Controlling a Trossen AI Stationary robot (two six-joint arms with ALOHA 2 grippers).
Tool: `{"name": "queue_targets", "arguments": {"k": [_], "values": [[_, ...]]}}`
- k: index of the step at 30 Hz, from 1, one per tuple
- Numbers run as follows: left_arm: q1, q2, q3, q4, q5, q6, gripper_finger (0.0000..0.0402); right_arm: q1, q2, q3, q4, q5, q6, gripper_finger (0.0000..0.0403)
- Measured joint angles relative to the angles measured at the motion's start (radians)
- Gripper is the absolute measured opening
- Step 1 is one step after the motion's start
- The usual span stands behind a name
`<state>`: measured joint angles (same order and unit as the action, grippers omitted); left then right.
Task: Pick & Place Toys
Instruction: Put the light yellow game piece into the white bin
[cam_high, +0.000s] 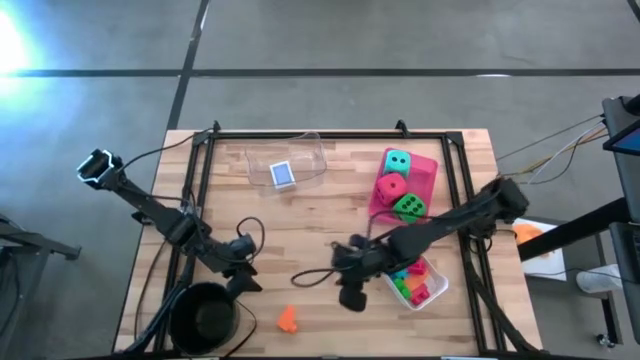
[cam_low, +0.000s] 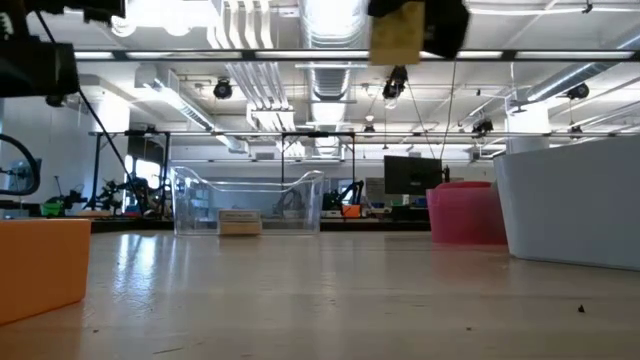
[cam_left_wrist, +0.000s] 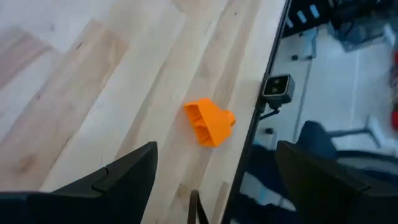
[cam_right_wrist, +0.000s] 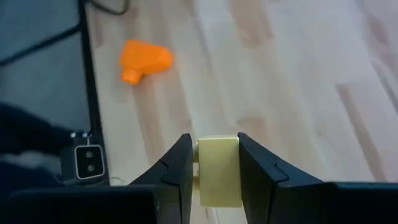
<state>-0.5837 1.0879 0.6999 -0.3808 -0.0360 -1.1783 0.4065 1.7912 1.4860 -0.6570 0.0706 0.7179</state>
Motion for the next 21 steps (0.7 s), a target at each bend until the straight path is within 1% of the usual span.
{"name": "queue_targets", "arguments": {"k": [3,6,10,14,21], "values": [[0.005,0.065,0.074,-0.033,0.002,0.072,0.0328,0.008,-0.087,-0.078,-0.019,0.059,0.119,0.0083],[0.017,0.137,0.152,-0.103,0.001,0.101,0.0328,0.015,-0.177,-0.152,-0.042,0.092,0.25,0.0083],[0.039,0.234,0.235,-0.158,-0.002,0.114,0.0328,0.039,-0.276,-0.254,-0.065,0.117,0.409,0.0083],[0.068,0.309,0.289,-0.193,0.0,0.124,0.0328,0.073,-0.364,-0.347,-0.104,0.116,0.572,0.0083],[0.119,0.384,0.309,-0.189,0.02,-0.022,0.0328,0.131,-0.501,-0.483,-0.136,0.138,0.721,0.0083]]}}
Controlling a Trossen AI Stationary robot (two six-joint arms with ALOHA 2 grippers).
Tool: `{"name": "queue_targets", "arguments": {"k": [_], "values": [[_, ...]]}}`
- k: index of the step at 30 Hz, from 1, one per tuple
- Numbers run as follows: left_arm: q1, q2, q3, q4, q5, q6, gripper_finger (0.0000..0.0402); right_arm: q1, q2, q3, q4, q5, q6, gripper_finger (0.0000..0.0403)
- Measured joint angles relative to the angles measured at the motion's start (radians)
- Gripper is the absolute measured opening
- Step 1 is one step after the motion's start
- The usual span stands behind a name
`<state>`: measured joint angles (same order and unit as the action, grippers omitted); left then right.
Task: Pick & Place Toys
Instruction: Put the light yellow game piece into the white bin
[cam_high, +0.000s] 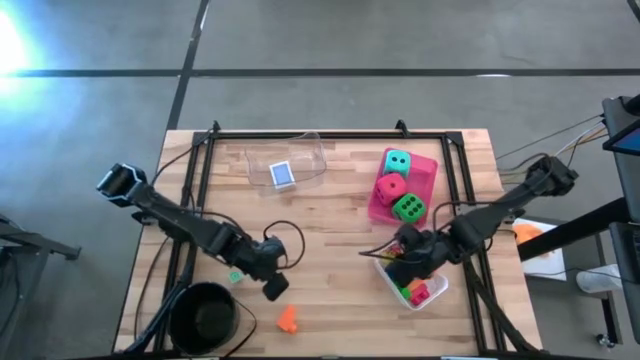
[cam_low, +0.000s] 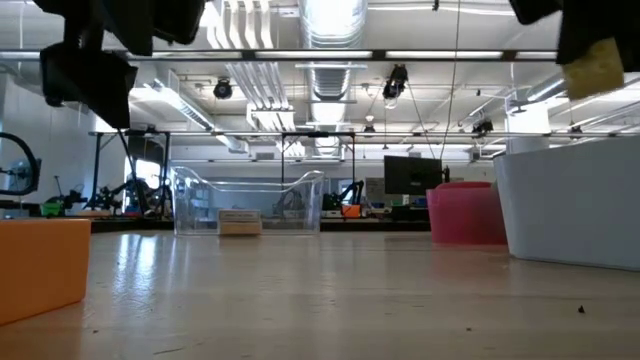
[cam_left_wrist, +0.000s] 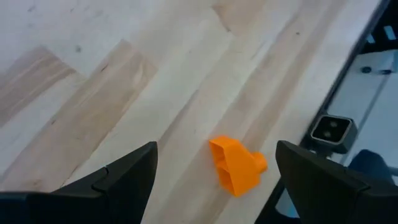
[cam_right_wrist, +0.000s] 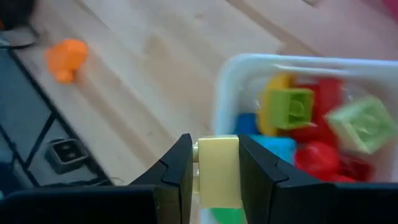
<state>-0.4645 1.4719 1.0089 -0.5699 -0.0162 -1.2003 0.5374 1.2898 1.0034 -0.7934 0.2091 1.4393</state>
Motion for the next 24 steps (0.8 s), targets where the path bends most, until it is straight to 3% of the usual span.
{"name": "queue_targets", "arguments": {"k": [10,24], "values": [[0.01,0.084,0.021,0.107,0.084,-0.114,0.0328,-0.004,-0.07,-0.162,-0.03,0.003,0.08,0.0083],[-0.006,0.234,0.108,0.088,0.105,-0.217,0.0328,-0.013,-0.009,-0.198,-0.023,0.037,0.062,0.0083]]}}
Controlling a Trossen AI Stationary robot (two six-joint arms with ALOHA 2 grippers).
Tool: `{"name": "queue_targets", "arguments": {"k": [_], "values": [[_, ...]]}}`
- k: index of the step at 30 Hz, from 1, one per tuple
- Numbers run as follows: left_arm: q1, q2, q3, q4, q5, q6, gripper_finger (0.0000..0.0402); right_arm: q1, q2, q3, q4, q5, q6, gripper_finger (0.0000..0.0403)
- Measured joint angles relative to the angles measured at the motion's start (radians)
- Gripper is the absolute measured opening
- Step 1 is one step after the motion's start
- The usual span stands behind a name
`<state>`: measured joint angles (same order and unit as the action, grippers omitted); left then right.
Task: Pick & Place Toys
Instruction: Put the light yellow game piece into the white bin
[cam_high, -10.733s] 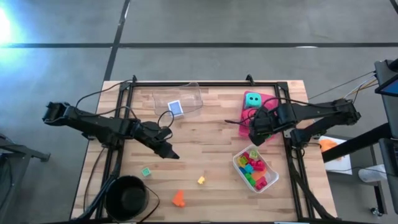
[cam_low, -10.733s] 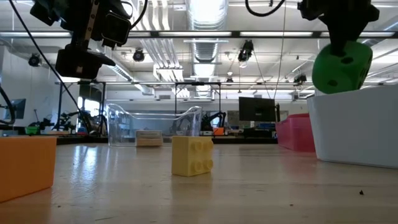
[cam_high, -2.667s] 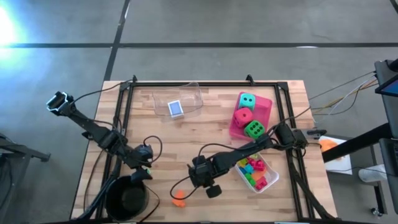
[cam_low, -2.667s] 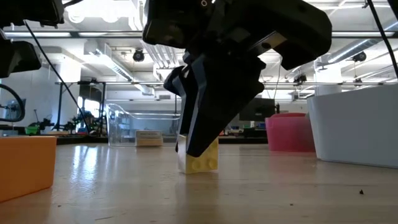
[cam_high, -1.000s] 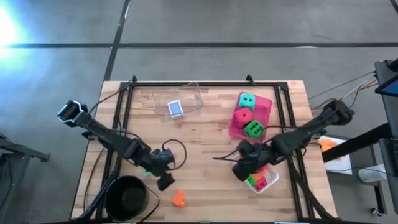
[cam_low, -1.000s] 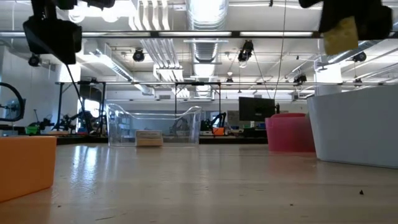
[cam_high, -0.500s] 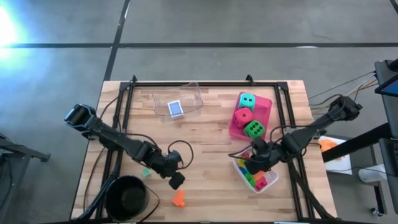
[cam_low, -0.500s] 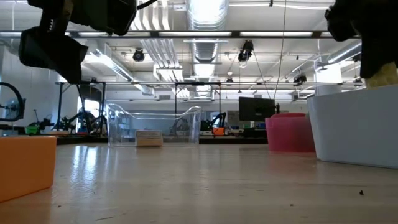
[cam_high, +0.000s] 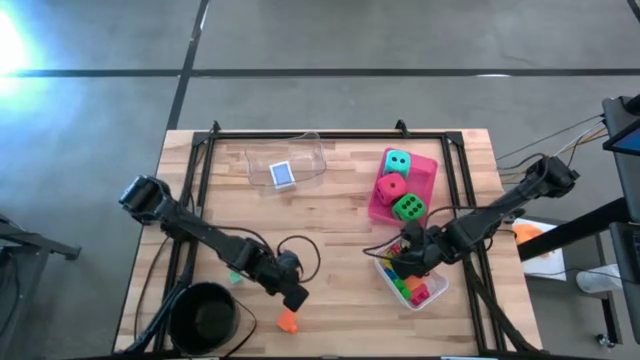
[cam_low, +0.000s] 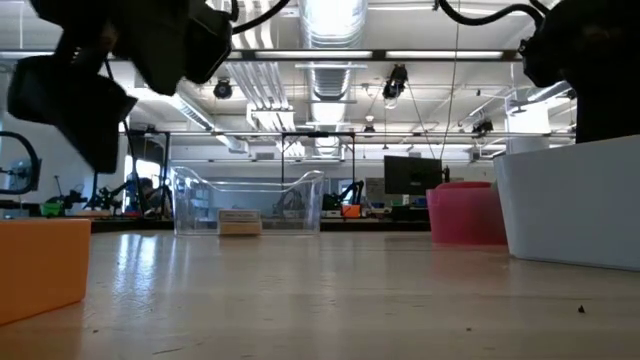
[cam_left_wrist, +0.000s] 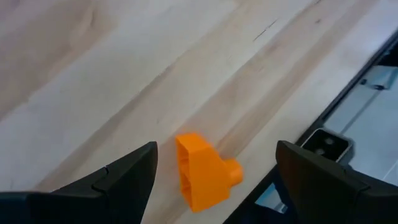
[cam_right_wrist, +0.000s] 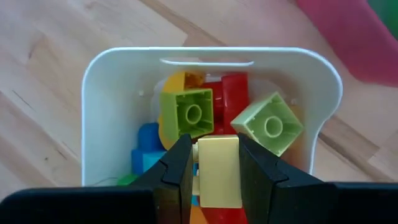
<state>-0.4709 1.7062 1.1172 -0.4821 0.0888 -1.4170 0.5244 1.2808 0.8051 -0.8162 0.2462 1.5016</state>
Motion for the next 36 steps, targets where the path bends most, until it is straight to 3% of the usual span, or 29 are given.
{"name": "queue_targets", "arguments": {"k": [11,23,36], "values": [[-0.052,0.018,0.0,-0.001,0.009,-0.077,0.0328,-0.025,0.028,0.003,0.027,0.011,-0.039,0.0083],[-0.061,0.02,-0.003,0.002,0.011,-0.083,0.0328,-0.035,0.112,0.003,0.048,0.01,-0.057,0.0083],[-0.061,0.02,-0.003,0.003,0.013,-0.083,0.0328,-0.034,0.121,0.006,0.05,0.008,-0.065,0.0083]]}}
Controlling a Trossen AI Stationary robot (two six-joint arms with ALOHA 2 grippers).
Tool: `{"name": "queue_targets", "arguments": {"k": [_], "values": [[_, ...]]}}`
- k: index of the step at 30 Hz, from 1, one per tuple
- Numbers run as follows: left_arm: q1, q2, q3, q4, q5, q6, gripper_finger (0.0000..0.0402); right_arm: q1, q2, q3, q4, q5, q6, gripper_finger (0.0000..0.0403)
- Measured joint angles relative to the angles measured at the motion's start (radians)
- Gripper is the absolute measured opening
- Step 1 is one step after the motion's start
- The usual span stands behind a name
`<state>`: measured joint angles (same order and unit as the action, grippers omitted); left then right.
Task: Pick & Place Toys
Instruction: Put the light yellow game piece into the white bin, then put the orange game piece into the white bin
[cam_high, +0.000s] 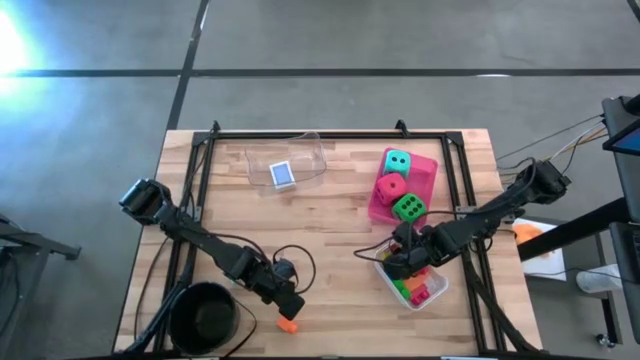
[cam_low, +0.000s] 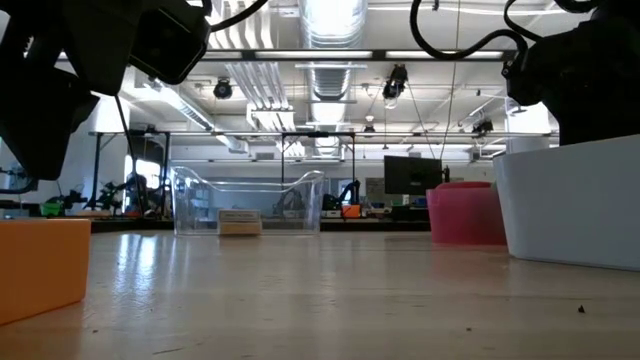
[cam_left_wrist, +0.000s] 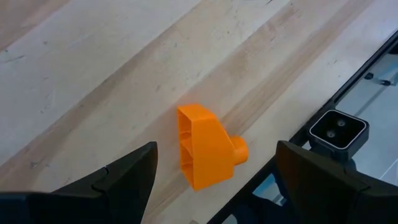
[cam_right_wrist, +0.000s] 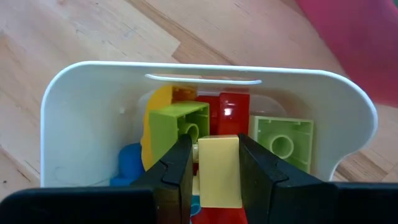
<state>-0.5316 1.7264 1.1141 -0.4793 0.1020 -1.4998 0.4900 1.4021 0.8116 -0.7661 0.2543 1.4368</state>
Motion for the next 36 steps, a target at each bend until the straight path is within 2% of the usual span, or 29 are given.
{"name": "queue_targets", "arguments": {"k": [6,13,16,19,23,28,36], "values": [[0.0,0.0,0.0,0.0,0.003,0.003,0.0328,0.0,0.0,0.002,0.0,0.0,0.0,0.0095],[-0.011,0.0,0.0,0.001,0.007,0.007,0.0328,0.001,0.0,0.035,-0.001,-0.001,-0.024,0.0234],[-0.014,0.0,0.0,0.004,0.007,0.007,0.0328,0.001,-0.002,0.054,-0.015,-0.001,-0.027,0.0275],[-0.014,0.0,0.0,0.004,0.008,0.007,0.0328,0.001,-0.001,0.076,-0.043,-0.009,-0.027,0.03],[-0.014,0.003,0.006,0.011,0.01,0.003,0.0328,0.001,-0.001,0.105,-0.111,-0.011,-0.027,0.0312],[-0.014,0.053,0.089,-0.025,0.022,0.028,0.0328,0.0,-0.001,0.136,-0.184,-0.011,-0.039,0.0314],[-0.013,0.167,0.25,-0.279,0.003,0.07,0.0328,0.0,0.0,0.167,-0.2,0.003,-0.054,0.0315]]}}
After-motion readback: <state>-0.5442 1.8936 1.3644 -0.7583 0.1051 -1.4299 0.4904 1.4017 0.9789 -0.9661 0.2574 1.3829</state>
